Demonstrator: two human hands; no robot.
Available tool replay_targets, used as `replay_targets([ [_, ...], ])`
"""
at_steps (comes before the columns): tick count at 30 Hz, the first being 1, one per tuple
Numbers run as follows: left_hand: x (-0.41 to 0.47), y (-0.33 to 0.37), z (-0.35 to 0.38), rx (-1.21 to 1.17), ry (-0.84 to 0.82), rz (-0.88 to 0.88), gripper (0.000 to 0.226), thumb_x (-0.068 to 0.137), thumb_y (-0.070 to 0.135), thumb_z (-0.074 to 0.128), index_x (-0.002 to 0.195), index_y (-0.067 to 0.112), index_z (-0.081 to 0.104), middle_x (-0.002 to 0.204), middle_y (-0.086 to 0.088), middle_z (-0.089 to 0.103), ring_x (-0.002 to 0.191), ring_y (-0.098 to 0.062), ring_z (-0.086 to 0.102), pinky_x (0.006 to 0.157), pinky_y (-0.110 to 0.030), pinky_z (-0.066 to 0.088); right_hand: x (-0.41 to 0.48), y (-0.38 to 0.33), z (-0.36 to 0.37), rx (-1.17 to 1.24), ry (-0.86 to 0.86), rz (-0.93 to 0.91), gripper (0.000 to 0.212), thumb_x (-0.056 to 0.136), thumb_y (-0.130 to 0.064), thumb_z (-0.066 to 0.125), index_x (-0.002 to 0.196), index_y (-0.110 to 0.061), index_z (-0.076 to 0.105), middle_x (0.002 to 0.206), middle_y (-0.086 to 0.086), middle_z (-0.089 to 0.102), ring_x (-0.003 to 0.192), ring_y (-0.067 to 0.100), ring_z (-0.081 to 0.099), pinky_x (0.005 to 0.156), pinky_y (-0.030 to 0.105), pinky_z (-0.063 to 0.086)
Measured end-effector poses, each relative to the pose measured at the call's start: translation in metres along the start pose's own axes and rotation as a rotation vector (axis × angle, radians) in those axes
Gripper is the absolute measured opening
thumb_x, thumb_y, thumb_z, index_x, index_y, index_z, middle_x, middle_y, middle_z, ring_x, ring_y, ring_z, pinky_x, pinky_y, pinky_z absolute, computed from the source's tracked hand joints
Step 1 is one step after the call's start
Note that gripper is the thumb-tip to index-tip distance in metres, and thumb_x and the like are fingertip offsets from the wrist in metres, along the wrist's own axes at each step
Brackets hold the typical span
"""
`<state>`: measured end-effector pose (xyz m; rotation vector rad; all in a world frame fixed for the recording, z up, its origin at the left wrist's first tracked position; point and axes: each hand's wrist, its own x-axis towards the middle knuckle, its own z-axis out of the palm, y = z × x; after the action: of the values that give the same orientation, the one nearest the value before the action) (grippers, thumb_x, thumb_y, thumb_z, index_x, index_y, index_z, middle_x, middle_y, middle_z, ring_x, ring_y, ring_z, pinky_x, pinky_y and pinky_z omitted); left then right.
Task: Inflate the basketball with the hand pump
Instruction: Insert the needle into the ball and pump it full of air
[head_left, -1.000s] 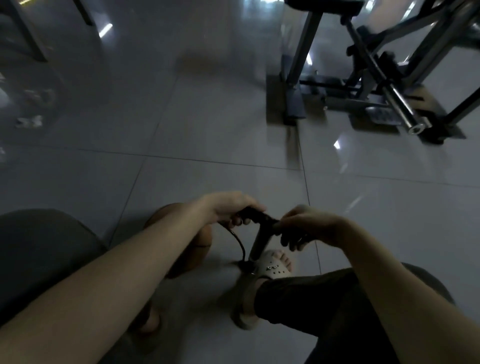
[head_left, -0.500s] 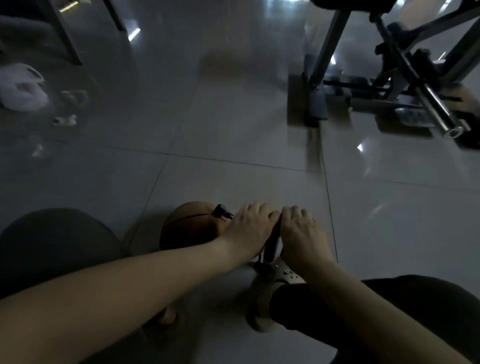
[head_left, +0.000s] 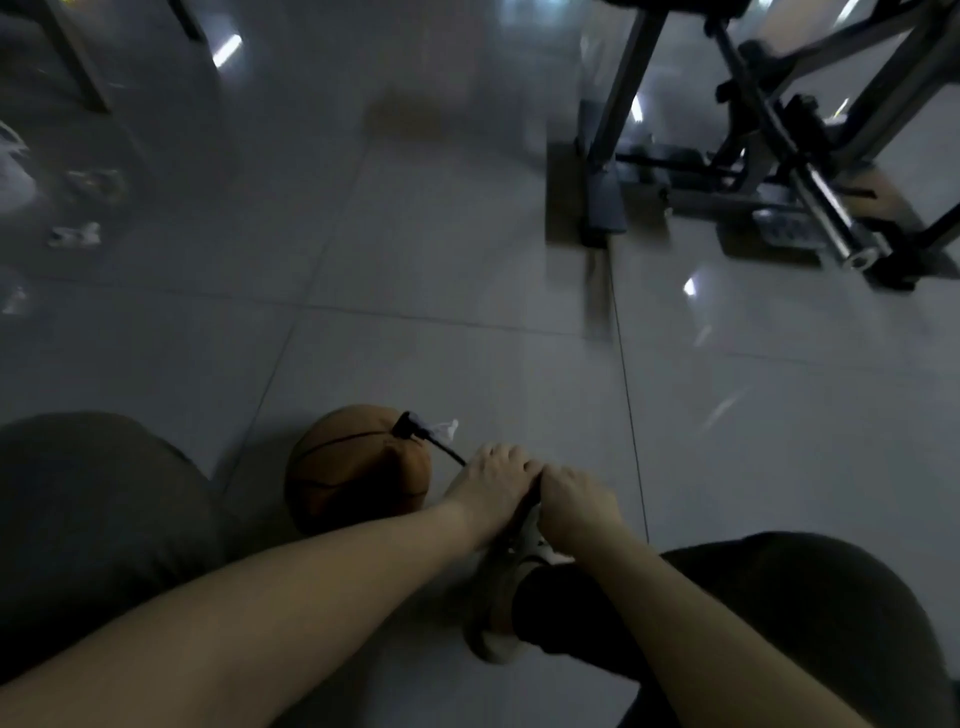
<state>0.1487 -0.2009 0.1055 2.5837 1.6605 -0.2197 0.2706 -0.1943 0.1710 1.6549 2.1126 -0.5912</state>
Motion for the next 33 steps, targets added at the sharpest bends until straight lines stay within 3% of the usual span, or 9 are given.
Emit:
replay_targets([
  [3,-0.004,-0.005,-0.03,-0.057,-0.007,0.018,0.027,0.104,0.016,0.036,0.129,0.015,0.046,0.126,-0.011,0.052,0.113,-0.03,0.052,0.092,-0.037,0.04,-0.017,-0.005,-0.022,0.039,-0.005,0.012,0.011,0.097,-0.022,0.054,0.107,-0.018,0.055,0.106,0.004,0.063,0.094,0.023,0.061,0.079,0.032,0.049],
  [7,-0.006,-0.026,-0.111,-0.139,0.128,-0.016,0.021,0.096,0.017,0.053,0.116,0.013,0.053,0.115,-0.009,0.056,0.098,-0.029,0.062,0.071,-0.035,0.042,-0.03,-0.009,-0.086,0.011,0.194,-0.006,0.014,0.099,-0.031,0.052,0.093,-0.019,0.049,0.084,-0.001,0.055,0.068,0.015,0.052,0.06,0.028,0.043],
  [13,-0.022,-0.043,-0.179,-0.296,0.199,-0.035,0.034,0.087,0.026,0.069,0.115,0.009,0.059,0.111,-0.01,0.066,0.097,-0.028,0.066,0.084,-0.038,0.054,-0.042,-0.013,-0.15,0.046,0.099,-0.234,0.024,0.089,-0.032,0.068,0.11,-0.025,0.058,0.098,-0.002,0.063,0.091,0.018,0.062,0.087,0.037,0.054],
  [16,-0.026,-0.035,-0.146,-0.138,0.205,-0.02,0.024,0.091,0.02,0.058,0.112,0.01,0.056,0.109,-0.009,0.062,0.095,-0.026,0.061,0.08,-0.037,0.052,-0.028,-0.019,-0.117,0.014,-0.003,-0.217,0.019,0.09,-0.031,0.068,0.107,-0.024,0.062,0.098,-0.002,0.064,0.089,0.016,0.062,0.089,0.036,0.054],
  [19,-0.028,-0.021,-0.087,-0.045,0.115,-0.02,0.023,0.092,0.016,0.037,0.104,0.017,0.057,0.099,-0.005,0.062,0.085,-0.024,0.058,0.075,-0.035,0.047,-0.018,-0.019,-0.063,-0.125,0.074,-0.148,0.022,0.092,-0.035,0.064,0.109,-0.023,0.057,0.104,-0.001,0.066,0.088,0.017,0.063,0.083,0.032,0.056],
  [22,-0.025,-0.017,-0.044,-0.052,0.165,0.019,0.019,0.086,0.02,0.037,0.092,0.02,0.055,0.085,-0.003,0.059,0.073,-0.02,0.053,0.066,-0.032,0.047,-0.01,-0.013,-0.027,-0.095,0.147,-0.139,0.021,0.094,-0.034,0.059,0.109,-0.02,0.056,0.105,0.0,0.065,0.09,0.021,0.065,0.078,0.03,0.053],
  [25,-0.01,-0.025,-0.023,-0.169,0.142,0.031,0.024,0.088,0.016,0.042,0.109,0.015,0.053,0.102,-0.008,0.055,0.087,-0.025,0.051,0.079,-0.037,0.044,0.006,-0.01,-0.009,-0.071,0.193,-0.153,0.02,0.096,-0.033,0.054,0.109,-0.018,0.053,0.105,0.003,0.065,0.087,0.024,0.066,0.074,0.035,0.056],
  [29,0.01,-0.033,-0.03,-0.395,-0.053,0.068,0.038,0.081,0.015,0.058,0.114,0.016,0.04,0.115,-0.008,0.045,0.103,-0.024,0.044,0.096,-0.039,0.042,0.016,-0.004,-0.001,-0.043,0.205,-0.143,0.041,0.099,-0.036,0.051,0.133,-0.016,0.041,0.117,0.006,0.053,0.091,0.023,0.062,0.07,0.033,0.053],
  [33,-0.007,-0.067,-0.048,-0.645,-0.117,-0.061,0.031,0.086,0.013,0.058,0.11,0.019,0.038,0.113,-0.002,0.04,0.096,-0.021,0.049,0.085,-0.045,0.048,0.003,-0.004,-0.011,-0.172,0.196,-0.301,0.08,0.096,-0.034,0.057,0.157,-0.015,0.007,0.138,0.012,0.035,0.09,0.024,0.059,0.063,0.029,0.043],
])
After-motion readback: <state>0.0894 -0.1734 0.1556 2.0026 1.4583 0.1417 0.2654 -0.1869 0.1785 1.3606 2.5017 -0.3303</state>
